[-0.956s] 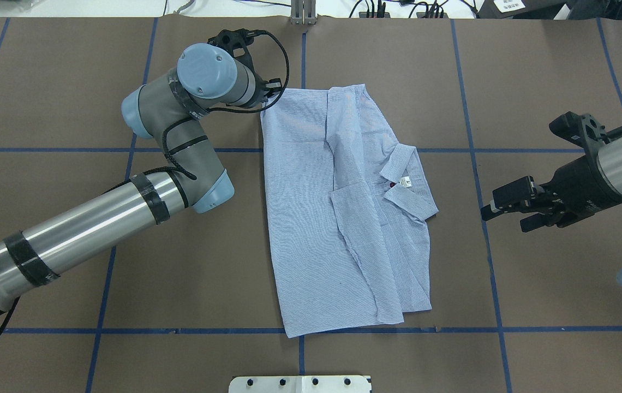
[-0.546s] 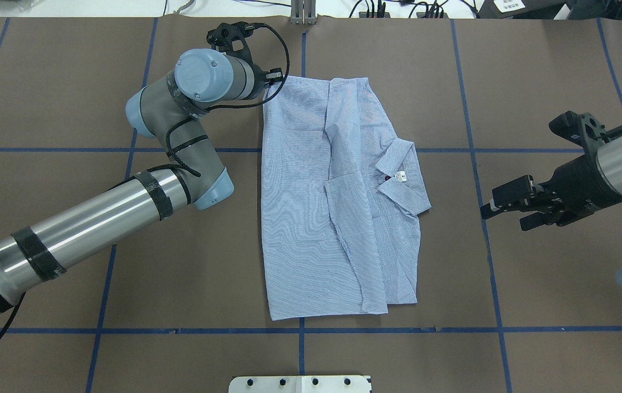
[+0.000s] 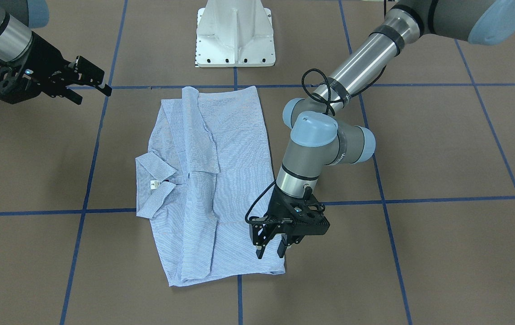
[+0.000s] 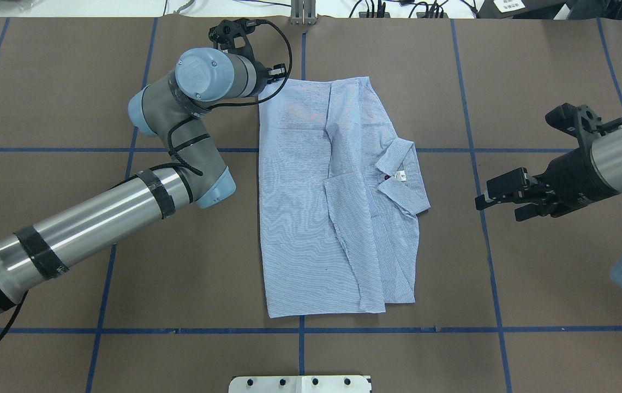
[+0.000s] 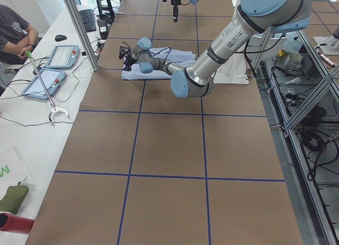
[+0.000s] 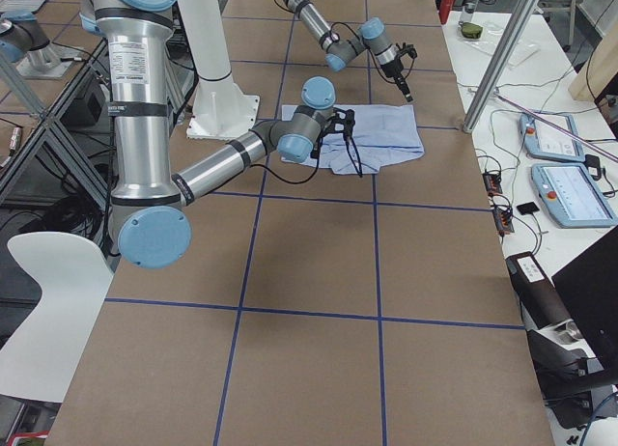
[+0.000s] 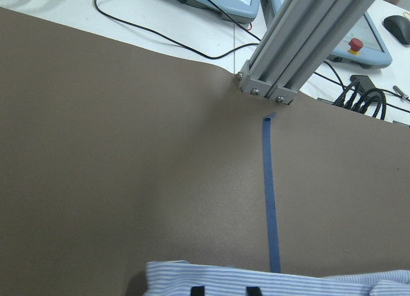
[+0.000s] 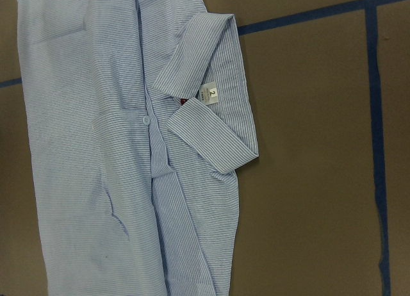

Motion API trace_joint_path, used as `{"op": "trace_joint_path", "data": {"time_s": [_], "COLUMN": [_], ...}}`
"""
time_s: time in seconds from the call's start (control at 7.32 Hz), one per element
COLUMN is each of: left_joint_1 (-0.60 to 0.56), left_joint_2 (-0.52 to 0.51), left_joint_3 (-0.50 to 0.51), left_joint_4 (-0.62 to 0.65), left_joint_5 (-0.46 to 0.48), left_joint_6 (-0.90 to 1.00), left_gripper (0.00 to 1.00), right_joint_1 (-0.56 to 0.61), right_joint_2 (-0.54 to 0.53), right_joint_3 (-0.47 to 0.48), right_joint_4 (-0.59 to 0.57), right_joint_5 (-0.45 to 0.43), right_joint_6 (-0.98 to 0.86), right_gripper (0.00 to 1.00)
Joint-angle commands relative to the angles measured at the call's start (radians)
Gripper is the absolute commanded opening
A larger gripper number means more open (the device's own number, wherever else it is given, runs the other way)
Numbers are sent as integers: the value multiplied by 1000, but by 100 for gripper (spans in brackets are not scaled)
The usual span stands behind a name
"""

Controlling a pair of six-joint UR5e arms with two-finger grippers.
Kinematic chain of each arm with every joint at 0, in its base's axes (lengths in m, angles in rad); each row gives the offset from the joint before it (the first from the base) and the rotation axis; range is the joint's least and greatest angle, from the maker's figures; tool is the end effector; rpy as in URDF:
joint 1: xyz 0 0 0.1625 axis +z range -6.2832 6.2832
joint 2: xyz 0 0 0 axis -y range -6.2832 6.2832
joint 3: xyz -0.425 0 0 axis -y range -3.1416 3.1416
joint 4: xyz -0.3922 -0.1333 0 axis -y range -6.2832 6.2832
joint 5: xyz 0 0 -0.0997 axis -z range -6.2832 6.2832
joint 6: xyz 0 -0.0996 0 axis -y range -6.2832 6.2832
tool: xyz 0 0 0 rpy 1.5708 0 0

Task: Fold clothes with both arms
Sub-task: 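Release the shirt with the left gripper while the right gripper reaches over the collar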

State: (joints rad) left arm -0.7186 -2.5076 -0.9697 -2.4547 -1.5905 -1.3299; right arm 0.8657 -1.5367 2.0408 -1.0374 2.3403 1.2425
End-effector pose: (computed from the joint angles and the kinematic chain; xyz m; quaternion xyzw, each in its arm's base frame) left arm 0.5462 -0.6522 0.2257 0.2572 0.5118 -0.1885 0.7978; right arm -0.2560 -0.3996 0.3483 -0.0112 -0.5633 0.0343 0.8255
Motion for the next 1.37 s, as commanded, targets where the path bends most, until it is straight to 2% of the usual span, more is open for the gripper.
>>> {"op": "trace_joint_path", "data": {"time_s": [0.0, 0.14, 0.41, 0.55, 0.68, 0.96, 1.09, 1.23], "left_joint_1": [-13, -24, -48, -48, -51, -55, -55, -55], "left_joint_2": [71, 146, 216, 311, 416, 547, 571, 581], "left_joint_3": [-107, -206, -347, -456, -568, -749, -786, -794], "left_joint_4": [32, 74, 231, 246, 250, 331, 336, 336], "left_joint_5": [-79, -138, -216, -223, -273, -310, -310, -316], "left_joint_6": [-6, -6, 5, 26, 55, 67, 67, 66], "left_gripper": [100, 100, 100, 100, 100, 100, 100, 100], "right_joint_1": [-27, -46, -121, -166, -212, -250, -273, -284], "right_joint_2": [53, 114, 272, 359, 435, 594, 651, 731], "right_joint_3": [-4, -2, -2, -4, -29, -205, -279, -392], "right_joint_4": [-54, -144, -370, -517, -594, -606, -606, -613], "right_joint_5": [-73, -114, -264, -351, -449, -518, -554, -599], "right_joint_6": [-3, -5, -24, -59, -111, -124, -147, -176], "right_gripper": [100, 100, 100, 100, 100, 100, 100, 100]}}
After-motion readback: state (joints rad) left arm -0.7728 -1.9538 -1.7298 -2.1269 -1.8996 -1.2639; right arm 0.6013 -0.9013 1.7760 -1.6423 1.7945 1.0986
